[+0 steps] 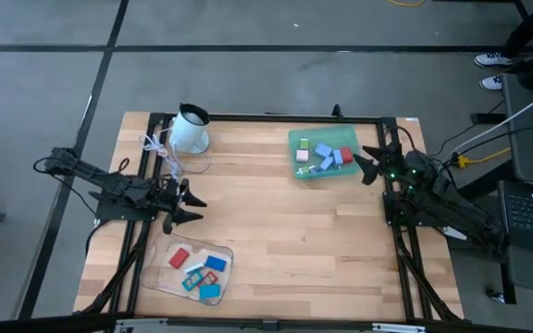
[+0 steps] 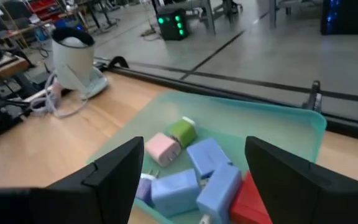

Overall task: Pick & Place Office items
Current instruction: Return to Home Position

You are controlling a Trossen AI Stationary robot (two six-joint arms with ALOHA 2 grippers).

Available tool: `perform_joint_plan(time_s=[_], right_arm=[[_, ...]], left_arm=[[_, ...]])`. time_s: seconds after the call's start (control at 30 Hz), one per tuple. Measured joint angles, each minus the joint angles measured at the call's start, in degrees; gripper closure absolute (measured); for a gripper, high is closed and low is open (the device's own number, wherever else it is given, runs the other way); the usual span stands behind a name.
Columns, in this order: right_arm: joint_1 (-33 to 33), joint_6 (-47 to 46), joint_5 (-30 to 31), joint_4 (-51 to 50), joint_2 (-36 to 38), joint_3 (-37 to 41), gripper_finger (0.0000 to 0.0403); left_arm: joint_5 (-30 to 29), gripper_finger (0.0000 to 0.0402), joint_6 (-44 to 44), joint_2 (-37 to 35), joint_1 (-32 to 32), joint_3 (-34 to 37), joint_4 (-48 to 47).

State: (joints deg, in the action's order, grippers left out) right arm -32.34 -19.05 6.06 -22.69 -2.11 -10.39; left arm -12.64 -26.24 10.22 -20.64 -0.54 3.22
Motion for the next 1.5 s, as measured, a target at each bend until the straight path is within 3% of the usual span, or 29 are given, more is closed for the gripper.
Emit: perform_joint_plan(time_s=[0.23,0.43,0.73,1.03,1.5], right_arm=[[0.00,-0.97,2.15,-2.23,0.00,1.43,0.0117],[0.15,4.59,-6.07,1.40,-0.22,3.23,0.0117],[0.11,7.56,-5.72,2.99,-0.22,3.63,0.0117],[0.11,-9.32,-5.46,2.99,-0.22,3.64,0.0117],[0.11,-10.51,-5.46,2.99,-0.22,3.65,0.0117]], left_arm=[[0.30,0.0195,0.09,0.66,0.01,0.00,-0.47],[0.38,0.0196,-3.50,0.66,0.00,0.00,-0.48],[0.34,0.0193,-4.52,0.66,0.02,0.00,-0.46],[0.34,0.0195,-4.52,0.66,0.02,0.00,-0.46],[0.33,0.0196,-4.52,0.66,0.01,0.00,-0.46]])
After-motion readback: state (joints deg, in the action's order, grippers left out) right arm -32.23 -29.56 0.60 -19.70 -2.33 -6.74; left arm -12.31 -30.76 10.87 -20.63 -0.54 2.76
